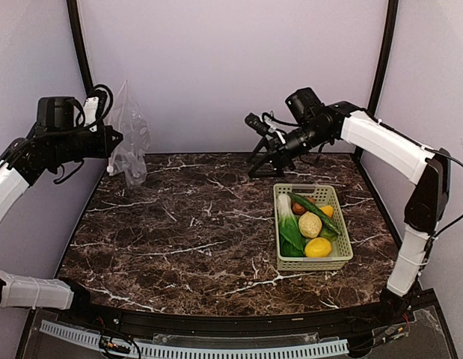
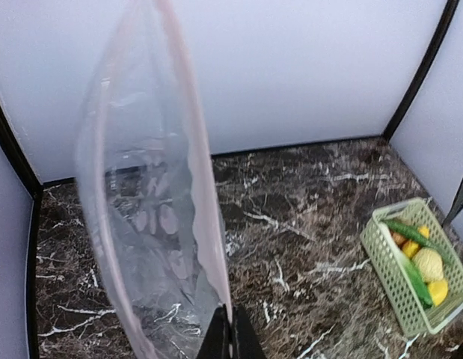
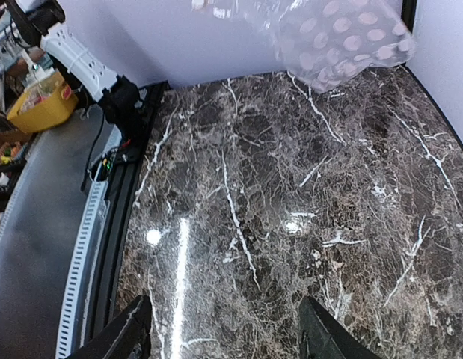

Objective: Place the food in the zip-top bag and seal the zipper
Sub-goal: Adjust the zipper food storage bag at the center of the board.

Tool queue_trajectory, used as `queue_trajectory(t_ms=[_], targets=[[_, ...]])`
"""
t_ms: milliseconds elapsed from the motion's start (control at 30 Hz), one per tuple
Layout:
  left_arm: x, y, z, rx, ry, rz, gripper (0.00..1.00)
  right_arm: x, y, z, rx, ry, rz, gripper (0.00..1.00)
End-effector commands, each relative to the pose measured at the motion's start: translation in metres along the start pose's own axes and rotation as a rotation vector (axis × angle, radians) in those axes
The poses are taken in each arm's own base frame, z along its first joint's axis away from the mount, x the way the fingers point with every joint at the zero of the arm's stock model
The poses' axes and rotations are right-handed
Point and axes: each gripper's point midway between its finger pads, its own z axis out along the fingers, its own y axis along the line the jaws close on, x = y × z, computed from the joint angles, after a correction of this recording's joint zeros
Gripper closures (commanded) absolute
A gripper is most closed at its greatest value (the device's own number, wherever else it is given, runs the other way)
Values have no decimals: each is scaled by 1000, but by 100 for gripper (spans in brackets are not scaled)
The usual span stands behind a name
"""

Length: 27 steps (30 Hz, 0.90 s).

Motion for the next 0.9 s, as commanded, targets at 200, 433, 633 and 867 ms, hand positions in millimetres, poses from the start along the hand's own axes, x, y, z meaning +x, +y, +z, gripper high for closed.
queue_trajectory(t_ms=[200, 433, 633, 867], targets=[[171, -78, 54, 81, 542, 400, 99, -85, -47, -133, 179, -320, 266, 12], [228, -137, 71, 209, 704, 483, 94, -153, -40, -263, 446, -595, 328, 1], [215, -181, 75, 247, 658, 495, 51, -166, -24, -329, 342, -749, 426, 1], [201, -184, 83, 190, 586, 410, 43, -171, 0, -348, 344, -782, 424, 1]])
